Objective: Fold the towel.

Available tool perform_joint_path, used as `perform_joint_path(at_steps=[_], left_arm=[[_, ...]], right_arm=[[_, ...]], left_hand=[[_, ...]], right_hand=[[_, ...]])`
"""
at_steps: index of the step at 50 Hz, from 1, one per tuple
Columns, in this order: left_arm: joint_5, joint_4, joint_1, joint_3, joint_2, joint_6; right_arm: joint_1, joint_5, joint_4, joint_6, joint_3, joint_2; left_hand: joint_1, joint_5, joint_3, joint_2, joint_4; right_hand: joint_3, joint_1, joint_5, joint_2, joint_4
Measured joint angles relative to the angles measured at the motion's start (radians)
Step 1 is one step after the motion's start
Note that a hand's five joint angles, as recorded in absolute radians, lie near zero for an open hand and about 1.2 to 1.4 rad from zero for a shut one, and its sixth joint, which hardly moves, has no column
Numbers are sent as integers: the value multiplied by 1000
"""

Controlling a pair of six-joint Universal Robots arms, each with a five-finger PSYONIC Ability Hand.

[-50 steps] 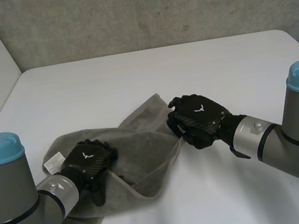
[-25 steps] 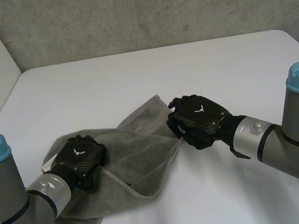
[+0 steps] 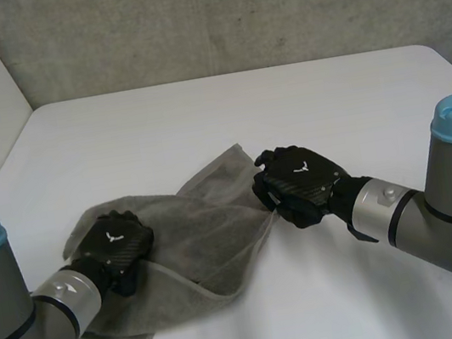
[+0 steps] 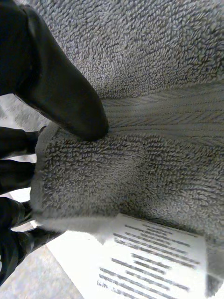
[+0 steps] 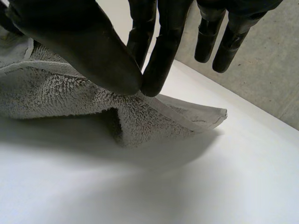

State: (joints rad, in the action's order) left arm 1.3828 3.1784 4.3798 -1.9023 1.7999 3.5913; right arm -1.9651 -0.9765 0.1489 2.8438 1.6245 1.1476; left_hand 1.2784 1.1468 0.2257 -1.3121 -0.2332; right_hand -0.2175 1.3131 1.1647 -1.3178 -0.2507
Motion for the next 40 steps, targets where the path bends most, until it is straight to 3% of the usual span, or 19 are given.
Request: perform_joint_path(at_steps=[15, 20, 24, 29, 32, 40], left_arm=[[-130, -9, 62, 30, -89, 21], [-142, 12, 74, 176, -36, 16], [-120, 26, 65, 364, 13, -9], [-51, 78, 44, 667, -8, -134], [-25, 149, 46, 754, -90, -239], [-52, 312, 86, 650, -314, -447]], right_arm=[[-2, 36, -54, -11, -49, -17], [0, 43, -61, -9, -191, -34], [0, -3, -56, 20, -374, -42], [5, -139, 9, 166, -655, 11], [16, -190, 74, 279, -725, 72], [42, -148, 173, 456, -574, 200]], left_hand=[[0, 0, 0, 0, 0], [1, 0, 0, -2, 0], [2, 0, 0, -6, 0], [2, 0, 0, -6, 0], [2, 0, 0, -6, 0], [1, 9, 0, -12, 0]], right_hand=[[0, 0, 0, 0, 0], [0, 0, 0, -1, 0], [0, 0, 0, -1, 0], [0, 16, 4, -1, 0], [0, 16, 5, -1, 0], [0, 16, 5, -1, 0]])
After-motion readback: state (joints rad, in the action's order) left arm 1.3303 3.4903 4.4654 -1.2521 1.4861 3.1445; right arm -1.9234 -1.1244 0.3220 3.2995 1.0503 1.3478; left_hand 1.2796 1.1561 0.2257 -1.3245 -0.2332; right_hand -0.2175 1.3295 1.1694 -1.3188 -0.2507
